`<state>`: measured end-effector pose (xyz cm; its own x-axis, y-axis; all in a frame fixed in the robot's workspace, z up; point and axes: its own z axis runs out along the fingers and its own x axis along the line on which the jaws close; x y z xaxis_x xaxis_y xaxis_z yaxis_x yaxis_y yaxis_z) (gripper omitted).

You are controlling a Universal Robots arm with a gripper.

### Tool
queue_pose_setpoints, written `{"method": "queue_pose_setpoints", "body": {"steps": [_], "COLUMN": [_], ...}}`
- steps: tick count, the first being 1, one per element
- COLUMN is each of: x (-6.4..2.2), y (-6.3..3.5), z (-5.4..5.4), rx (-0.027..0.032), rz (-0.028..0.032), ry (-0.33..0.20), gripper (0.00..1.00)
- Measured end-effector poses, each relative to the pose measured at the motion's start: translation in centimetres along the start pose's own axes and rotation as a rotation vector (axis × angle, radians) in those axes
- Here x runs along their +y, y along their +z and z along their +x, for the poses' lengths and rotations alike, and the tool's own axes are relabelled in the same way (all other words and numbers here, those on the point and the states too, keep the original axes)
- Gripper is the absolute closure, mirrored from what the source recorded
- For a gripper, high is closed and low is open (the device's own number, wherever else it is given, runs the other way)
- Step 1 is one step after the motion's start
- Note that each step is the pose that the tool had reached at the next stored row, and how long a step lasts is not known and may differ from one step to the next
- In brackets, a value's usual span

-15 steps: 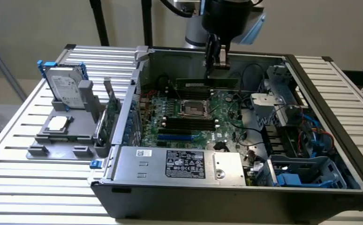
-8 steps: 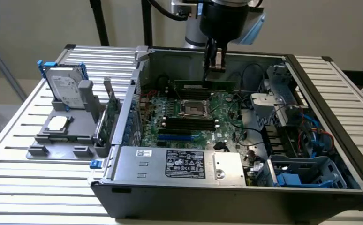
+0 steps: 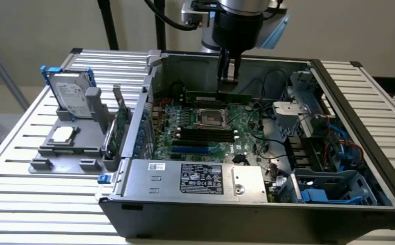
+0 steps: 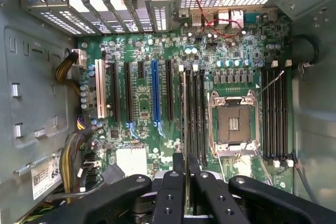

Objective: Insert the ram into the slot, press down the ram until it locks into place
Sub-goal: 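Insert the ram into the slot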

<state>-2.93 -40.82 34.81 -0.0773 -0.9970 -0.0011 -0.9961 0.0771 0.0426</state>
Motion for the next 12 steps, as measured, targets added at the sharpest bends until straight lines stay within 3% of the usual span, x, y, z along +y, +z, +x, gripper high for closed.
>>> {"method": "queue_pose_setpoints", "body": {"steps": [12], "x": [0.13], "y": [2.19], "z": [0.0], "rx": [-0.0007], "rz": [0.0000], "ry": [0.019], "gripper": [0.86]}}
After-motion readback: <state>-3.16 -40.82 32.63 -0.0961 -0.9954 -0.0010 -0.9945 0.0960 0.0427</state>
